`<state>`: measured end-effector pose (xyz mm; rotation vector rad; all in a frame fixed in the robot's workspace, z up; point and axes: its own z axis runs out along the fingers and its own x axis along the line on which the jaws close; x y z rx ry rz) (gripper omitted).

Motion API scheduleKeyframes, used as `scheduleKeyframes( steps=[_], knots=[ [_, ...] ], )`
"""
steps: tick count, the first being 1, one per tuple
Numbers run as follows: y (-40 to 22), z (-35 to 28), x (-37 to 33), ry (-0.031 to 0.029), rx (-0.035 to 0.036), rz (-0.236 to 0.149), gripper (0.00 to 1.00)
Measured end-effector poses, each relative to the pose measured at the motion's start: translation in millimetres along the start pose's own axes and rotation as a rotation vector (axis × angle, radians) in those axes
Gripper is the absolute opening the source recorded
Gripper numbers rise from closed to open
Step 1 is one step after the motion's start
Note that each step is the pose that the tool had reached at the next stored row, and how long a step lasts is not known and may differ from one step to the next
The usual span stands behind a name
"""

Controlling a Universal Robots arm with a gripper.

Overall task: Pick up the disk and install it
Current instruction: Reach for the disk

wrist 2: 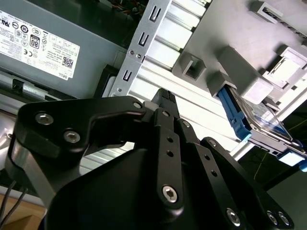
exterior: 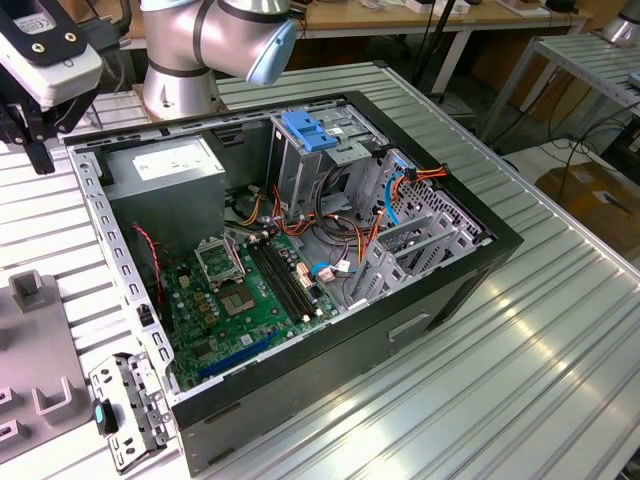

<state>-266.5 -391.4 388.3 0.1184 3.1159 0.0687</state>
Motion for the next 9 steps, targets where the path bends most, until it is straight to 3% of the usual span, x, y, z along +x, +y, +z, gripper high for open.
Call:
scheduleKeyframes(
  steps=[9],
  knots=[
    [-0.7,-0.1,10.2,0.0,0.0,0.0,0.11]
  ],
)
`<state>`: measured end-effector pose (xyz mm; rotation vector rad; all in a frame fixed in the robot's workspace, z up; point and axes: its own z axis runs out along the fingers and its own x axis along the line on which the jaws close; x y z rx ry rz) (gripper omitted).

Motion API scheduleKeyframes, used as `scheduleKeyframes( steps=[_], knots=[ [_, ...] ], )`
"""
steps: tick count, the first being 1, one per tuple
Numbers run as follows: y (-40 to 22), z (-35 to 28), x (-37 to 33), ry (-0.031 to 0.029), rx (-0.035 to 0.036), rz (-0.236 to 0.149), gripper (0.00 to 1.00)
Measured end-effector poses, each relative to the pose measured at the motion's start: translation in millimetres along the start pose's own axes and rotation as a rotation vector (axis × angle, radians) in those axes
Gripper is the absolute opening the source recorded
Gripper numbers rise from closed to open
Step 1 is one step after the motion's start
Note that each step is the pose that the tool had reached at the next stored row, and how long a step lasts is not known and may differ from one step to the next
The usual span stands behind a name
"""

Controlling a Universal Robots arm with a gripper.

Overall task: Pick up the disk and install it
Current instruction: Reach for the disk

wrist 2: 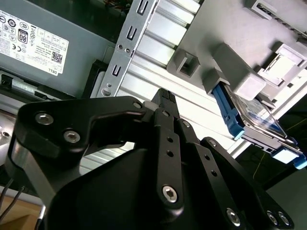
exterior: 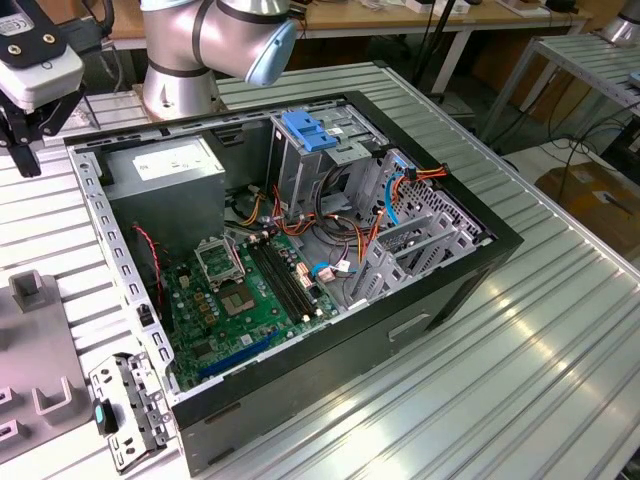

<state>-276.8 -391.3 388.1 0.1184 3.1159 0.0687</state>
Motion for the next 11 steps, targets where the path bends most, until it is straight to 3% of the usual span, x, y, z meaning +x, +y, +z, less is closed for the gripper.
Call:
scheduleKeyframes(
  steps=[11],
  knots=[
    [-1.2,-0.1,16.3,0.0,0.0,0.0,0.11]
  ],
)
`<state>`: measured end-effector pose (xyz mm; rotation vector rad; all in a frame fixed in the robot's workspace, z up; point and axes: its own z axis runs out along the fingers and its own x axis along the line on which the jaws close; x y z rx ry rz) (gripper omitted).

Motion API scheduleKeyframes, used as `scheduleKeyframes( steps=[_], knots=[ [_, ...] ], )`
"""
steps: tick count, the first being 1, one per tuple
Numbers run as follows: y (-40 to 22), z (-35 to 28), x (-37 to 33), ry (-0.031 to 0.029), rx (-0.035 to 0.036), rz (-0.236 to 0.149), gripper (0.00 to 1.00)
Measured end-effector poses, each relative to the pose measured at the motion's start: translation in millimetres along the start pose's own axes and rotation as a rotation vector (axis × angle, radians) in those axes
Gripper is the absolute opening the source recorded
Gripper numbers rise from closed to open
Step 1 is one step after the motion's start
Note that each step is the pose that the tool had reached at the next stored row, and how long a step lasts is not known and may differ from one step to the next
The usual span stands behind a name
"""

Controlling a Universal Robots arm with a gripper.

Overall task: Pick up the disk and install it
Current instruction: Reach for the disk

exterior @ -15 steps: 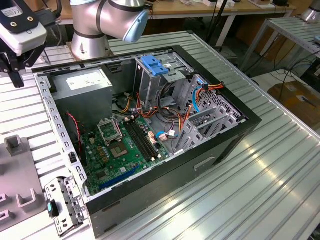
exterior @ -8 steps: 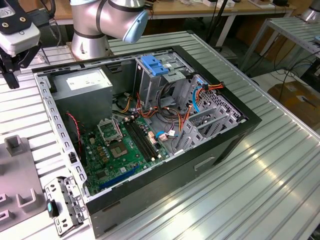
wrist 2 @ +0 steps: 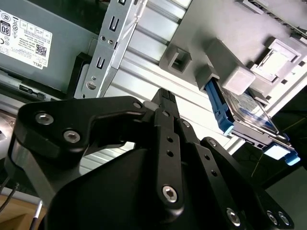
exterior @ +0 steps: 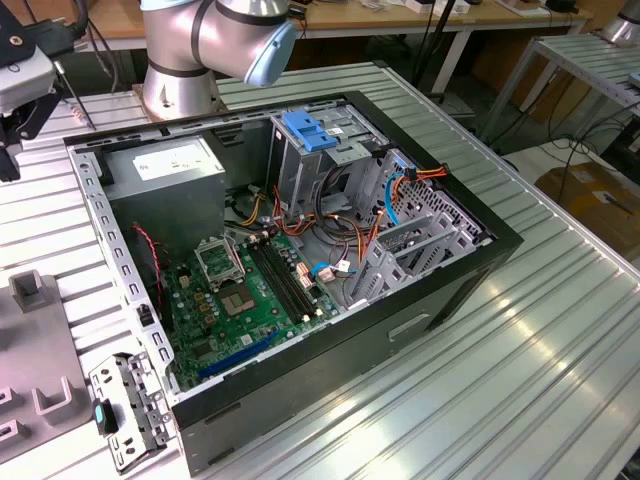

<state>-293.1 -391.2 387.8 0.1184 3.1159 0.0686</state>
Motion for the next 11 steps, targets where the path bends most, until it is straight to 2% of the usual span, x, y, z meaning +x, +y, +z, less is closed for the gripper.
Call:
scheduleKeyframes(
  steps=[6,11],
  knots=[
    [-0.3,0.2,6.7,0.0,0.0,0.0,0.11],
    [3.3,0.3,19.3,0.0,0.0,0.0,0.11]
  ],
)
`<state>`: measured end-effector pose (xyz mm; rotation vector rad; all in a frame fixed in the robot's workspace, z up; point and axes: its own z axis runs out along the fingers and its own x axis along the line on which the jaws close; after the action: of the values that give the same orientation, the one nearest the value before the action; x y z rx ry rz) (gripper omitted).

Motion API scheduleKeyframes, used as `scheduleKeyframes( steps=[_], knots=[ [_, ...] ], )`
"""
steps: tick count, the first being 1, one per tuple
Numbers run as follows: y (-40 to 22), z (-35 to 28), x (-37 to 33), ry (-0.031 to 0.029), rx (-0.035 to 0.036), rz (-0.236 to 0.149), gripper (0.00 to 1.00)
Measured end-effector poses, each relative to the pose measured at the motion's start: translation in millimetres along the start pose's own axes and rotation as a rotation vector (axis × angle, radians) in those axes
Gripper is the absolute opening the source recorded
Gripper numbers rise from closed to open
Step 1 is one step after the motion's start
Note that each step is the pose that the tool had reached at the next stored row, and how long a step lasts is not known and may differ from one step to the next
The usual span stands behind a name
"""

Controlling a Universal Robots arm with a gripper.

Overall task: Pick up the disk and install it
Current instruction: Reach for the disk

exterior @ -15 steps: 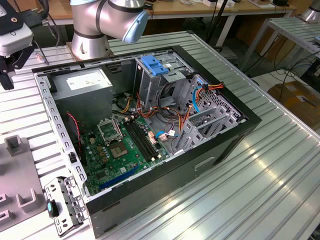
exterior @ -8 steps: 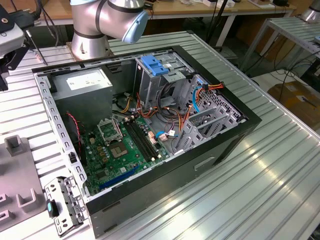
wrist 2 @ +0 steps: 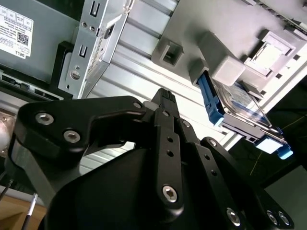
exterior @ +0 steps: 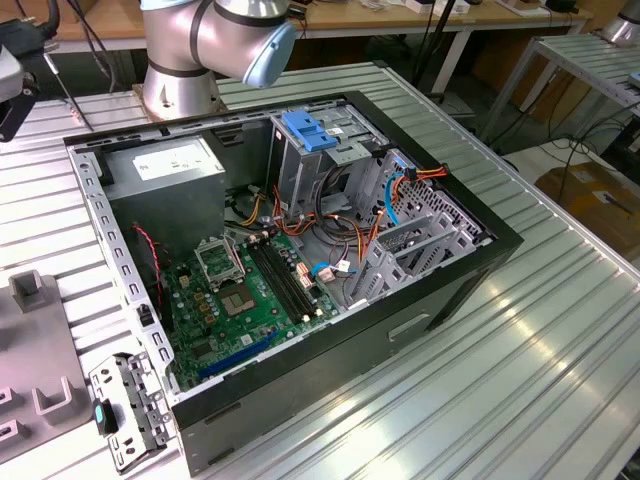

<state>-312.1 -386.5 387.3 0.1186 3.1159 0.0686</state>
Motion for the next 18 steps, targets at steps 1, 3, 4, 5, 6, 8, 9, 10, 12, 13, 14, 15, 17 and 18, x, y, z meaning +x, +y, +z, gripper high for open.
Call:
scheduleKeyframes(
  steps=[1,3,4,5,6,8,9,10,12,13,14,15,17,18],
  knots=[
    [1.1,0.1,2.0,0.0,0.0,0.0,0.11],
    [2.8,0.1,4.9,0.0,0.0,0.0,0.11],
    [3.7,0.2,6.0,0.0,0.0001,0.001,0.11],
    [4.7,0.2,7.5,0.0,-0.0002,0.001,0.11],
    [5.3,0.2,8.8,0.0002,-0.0004,0.001,0.11],
    [6.0,0.2,11.6,0.0,-0.0012,0.001,0.11],
    [6.4,0.2,12.9,0.0,-0.0013,0.001,0.11],
    [6.6,0.2,14.2,0.0001,-0.0015,0.001,0.11],
    [6.8,0.2,17.6,0.0,-0.0018,0.001,0.11],
    [7.1,0.1,19.4,0.0001,-0.0018,0.001,0.11],
    [7.6,0.2,21.3,0.0,-0.0018,0.001,0.11],
    [8.4,0.1,24.0,0.0001,-0.0018,0.001,0.11],
    [9.9,0.1,29.1,0.0001,-0.0018,0.001,0.11],
    [10.6,0.1,31.9,0.0001,-0.0018,0.001,0.11]
  ],
)
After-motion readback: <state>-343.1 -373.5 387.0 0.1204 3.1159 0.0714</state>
